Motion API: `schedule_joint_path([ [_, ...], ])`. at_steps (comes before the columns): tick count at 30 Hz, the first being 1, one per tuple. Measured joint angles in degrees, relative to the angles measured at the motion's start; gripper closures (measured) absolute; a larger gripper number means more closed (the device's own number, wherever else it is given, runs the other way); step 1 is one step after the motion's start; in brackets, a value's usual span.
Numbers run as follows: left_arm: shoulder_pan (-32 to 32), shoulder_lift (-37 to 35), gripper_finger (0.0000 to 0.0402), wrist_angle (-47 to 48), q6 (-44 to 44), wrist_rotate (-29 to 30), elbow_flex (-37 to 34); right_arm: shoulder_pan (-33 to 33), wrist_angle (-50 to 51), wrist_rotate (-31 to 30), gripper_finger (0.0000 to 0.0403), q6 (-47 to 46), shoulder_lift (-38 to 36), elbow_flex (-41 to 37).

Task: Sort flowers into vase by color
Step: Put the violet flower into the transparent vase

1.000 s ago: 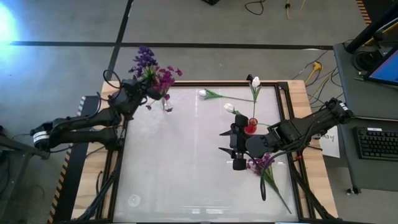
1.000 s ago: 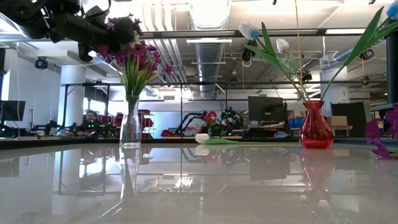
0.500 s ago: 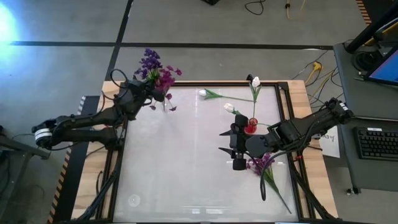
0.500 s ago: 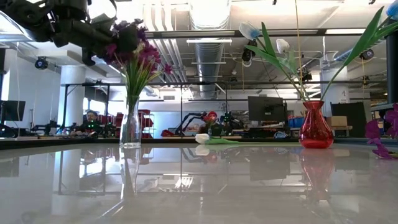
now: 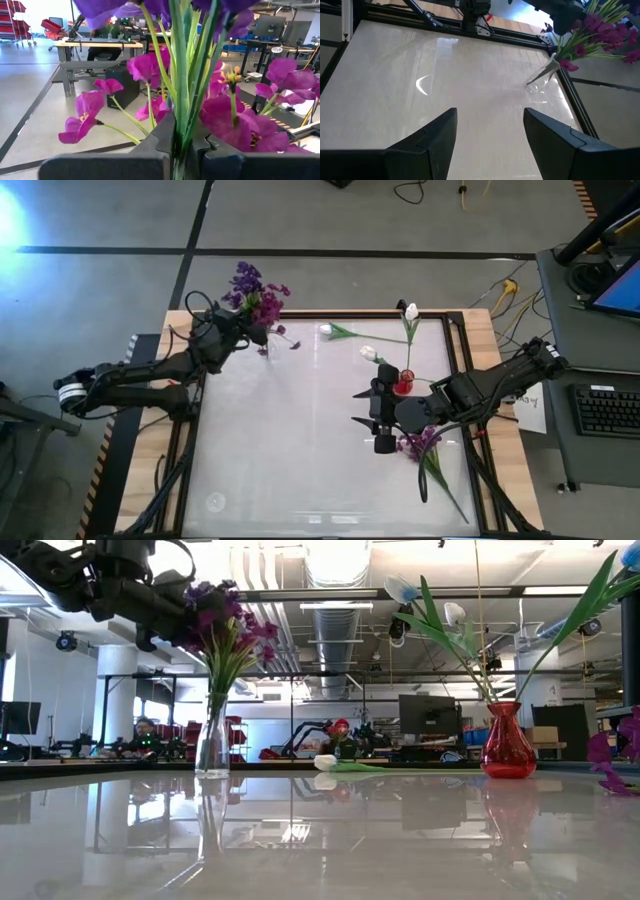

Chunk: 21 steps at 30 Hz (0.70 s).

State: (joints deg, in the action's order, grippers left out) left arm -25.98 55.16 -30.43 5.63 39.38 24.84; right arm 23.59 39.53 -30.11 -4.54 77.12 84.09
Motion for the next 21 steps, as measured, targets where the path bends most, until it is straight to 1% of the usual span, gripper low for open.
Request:
schedule_joint_path([
  [2,0.11,-0.3,0.0401,0.02,-0.07,-0.04,-0.01,0.01,0.0,0.0,0.0181,0.01,0.0,0.0],
  [4,0.09,-0.68,0.0398,0.02,-0.13,-1.4,0.0,0.01,0.02,0.0,0.0181,-0.01,0.0,0.0],
  [8,0.22,-0.91,0.038,0.24,-0.6,-3.3,0.0,0.01,0.01,0.0,0.0181,0.01,0.0,0.0],
  [13,0.28,-1.27,0.0348,3.03,-0.61,-3.56,-0.02,0.01,0.01,0.01,0.0181,0.01,0.0,0.0],
  [21,1.57,-4.16,0.0286,9.22,-1.24,-4.17,0.72,0.0,0.0,0.01,0.0181,-0.08,0.0,0.0],
])
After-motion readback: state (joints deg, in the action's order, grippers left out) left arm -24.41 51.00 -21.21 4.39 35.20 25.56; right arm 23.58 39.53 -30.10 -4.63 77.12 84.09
